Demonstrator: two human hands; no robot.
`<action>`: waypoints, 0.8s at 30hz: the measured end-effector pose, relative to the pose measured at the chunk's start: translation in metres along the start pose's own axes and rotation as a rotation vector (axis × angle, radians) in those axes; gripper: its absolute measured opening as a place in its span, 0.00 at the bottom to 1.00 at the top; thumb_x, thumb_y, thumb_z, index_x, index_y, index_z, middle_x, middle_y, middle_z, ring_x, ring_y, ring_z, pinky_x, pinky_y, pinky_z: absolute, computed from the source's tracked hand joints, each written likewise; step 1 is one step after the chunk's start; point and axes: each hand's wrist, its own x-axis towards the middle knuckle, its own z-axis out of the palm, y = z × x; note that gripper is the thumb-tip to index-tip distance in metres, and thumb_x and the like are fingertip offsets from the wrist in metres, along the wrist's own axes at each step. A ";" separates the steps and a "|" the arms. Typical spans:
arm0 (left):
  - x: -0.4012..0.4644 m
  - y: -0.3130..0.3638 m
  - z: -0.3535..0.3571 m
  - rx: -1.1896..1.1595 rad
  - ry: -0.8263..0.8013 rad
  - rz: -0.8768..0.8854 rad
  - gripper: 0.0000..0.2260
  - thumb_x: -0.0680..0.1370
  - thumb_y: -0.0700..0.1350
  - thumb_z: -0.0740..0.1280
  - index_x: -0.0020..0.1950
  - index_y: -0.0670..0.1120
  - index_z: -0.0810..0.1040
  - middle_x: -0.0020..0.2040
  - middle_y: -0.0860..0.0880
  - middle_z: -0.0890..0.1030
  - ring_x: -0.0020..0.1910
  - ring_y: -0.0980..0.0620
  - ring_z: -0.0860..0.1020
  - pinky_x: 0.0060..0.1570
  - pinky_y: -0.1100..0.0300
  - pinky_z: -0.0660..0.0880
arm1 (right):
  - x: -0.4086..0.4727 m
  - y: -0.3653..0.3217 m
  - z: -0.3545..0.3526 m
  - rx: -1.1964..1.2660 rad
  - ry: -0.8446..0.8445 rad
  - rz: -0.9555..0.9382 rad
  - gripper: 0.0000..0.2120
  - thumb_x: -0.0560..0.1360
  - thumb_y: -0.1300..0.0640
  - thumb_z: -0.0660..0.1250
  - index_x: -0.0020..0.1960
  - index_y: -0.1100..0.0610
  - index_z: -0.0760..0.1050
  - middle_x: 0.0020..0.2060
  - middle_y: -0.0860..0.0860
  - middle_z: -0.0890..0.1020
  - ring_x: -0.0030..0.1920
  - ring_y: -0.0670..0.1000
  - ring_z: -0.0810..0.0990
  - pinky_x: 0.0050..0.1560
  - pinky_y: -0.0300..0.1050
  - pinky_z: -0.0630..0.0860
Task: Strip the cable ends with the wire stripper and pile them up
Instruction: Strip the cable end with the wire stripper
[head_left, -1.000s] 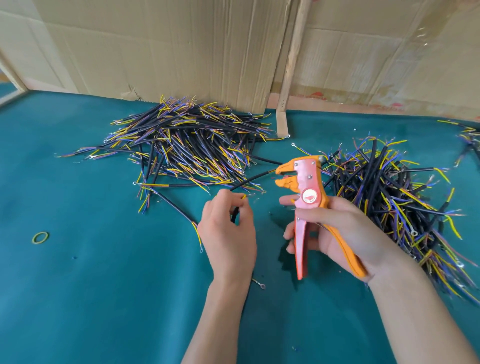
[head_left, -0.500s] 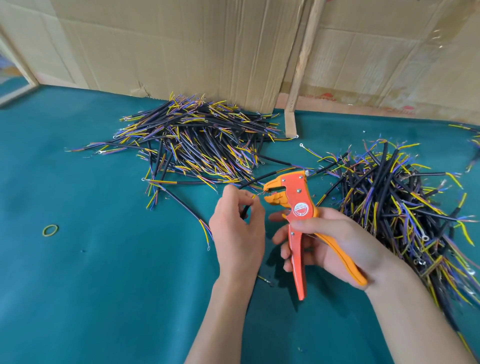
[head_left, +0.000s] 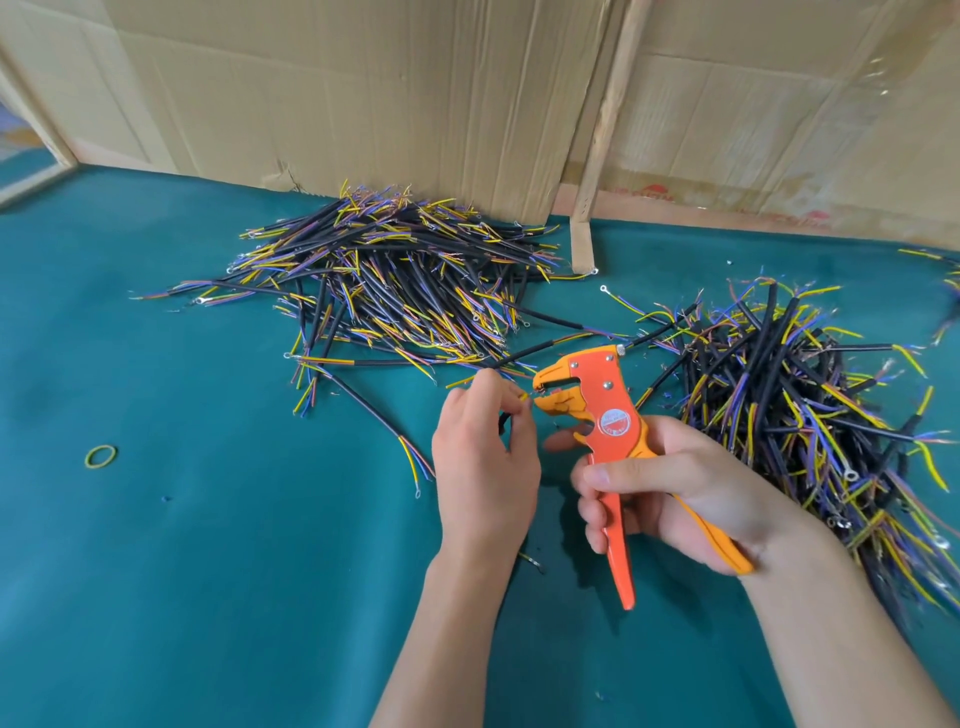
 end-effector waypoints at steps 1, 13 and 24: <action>0.000 0.000 0.000 0.004 -0.003 0.007 0.17 0.73 0.33 0.68 0.41 0.53 0.67 0.45 0.57 0.77 0.42 0.50 0.75 0.42 0.49 0.74 | 0.000 0.000 0.000 0.002 0.000 -0.004 0.27 0.69 0.66 0.74 0.66 0.72 0.72 0.37 0.61 0.74 0.35 0.60 0.76 0.36 0.55 0.79; -0.001 0.000 0.001 -0.011 -0.004 -0.015 0.18 0.74 0.32 0.69 0.41 0.53 0.67 0.46 0.57 0.78 0.43 0.51 0.77 0.43 0.56 0.74 | 0.002 0.002 0.004 0.082 0.011 -0.008 0.21 0.71 0.62 0.73 0.61 0.71 0.76 0.33 0.57 0.70 0.29 0.55 0.70 0.29 0.48 0.72; -0.001 -0.002 0.000 -0.077 0.018 -0.105 0.15 0.76 0.37 0.70 0.41 0.54 0.68 0.40 0.55 0.81 0.40 0.47 0.79 0.40 0.47 0.77 | 0.006 0.002 0.013 0.088 0.036 -0.065 0.11 0.75 0.61 0.71 0.56 0.65 0.81 0.31 0.57 0.68 0.25 0.53 0.67 0.24 0.44 0.69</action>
